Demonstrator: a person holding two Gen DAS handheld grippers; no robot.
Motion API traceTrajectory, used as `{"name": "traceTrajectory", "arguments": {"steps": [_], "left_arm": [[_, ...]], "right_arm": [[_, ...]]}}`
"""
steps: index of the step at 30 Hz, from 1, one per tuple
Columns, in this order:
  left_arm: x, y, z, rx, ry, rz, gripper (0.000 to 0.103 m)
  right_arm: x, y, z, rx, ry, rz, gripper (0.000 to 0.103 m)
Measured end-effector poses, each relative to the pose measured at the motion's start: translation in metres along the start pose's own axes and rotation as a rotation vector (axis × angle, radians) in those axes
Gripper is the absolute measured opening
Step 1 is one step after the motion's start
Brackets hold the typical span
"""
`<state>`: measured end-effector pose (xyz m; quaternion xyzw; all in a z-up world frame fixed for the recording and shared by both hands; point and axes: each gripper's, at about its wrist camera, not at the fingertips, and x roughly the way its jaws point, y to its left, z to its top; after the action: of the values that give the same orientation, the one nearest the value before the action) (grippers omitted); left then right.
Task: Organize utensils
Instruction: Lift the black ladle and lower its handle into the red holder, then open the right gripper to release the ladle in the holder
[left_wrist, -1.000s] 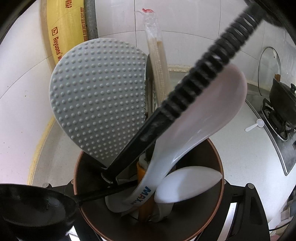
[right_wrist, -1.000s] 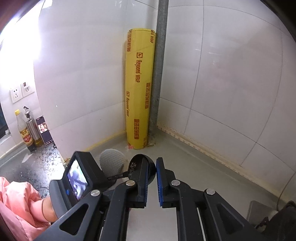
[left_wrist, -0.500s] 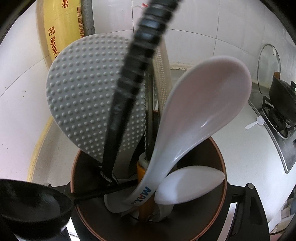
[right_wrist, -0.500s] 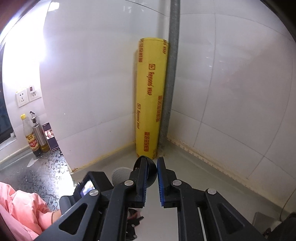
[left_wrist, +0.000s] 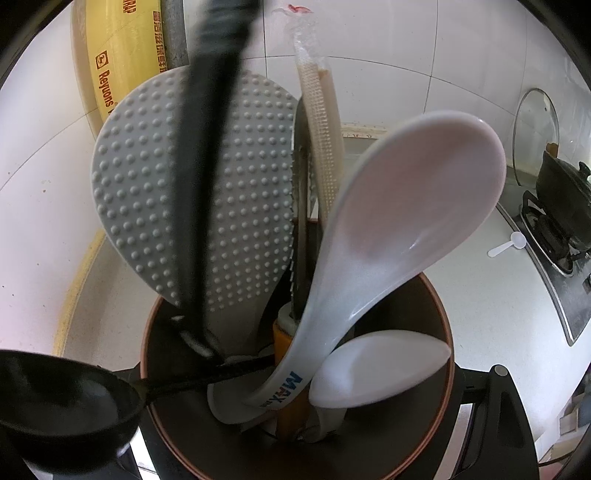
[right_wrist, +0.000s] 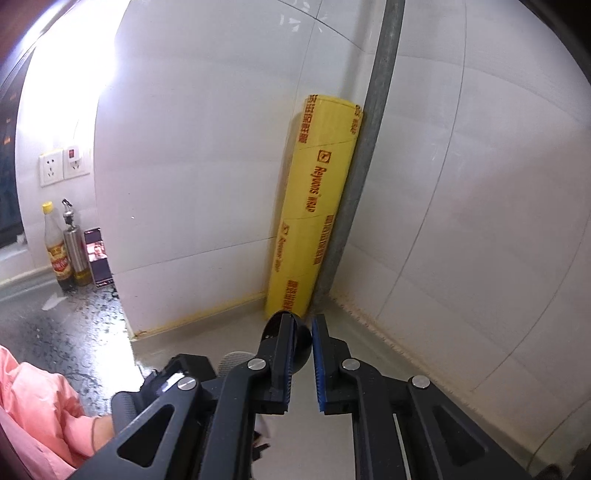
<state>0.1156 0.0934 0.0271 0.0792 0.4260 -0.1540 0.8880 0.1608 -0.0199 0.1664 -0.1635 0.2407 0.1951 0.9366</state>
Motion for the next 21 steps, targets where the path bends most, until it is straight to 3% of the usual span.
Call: {"name": "traceTrajectory", "arguments": {"steps": [4, 14, 21], "left_arm": [[0.000, 0.000, 0.000, 0.000, 0.000, 0.000, 0.090], [0.001, 0.004, -0.001, -0.001, 0.000, 0.001, 0.090], [0.001, 0.004, -0.002, -0.002, 0.000, 0.000, 0.090]], "right_arm": [[0.001, 0.000, -0.002, -0.034, 0.019, -0.029, 0.011], [0.020, 0.020, -0.019, -0.059, 0.085, 0.049, 0.012], [0.020, 0.016, -0.028, -0.009, 0.098, 0.075, 0.015]]}}
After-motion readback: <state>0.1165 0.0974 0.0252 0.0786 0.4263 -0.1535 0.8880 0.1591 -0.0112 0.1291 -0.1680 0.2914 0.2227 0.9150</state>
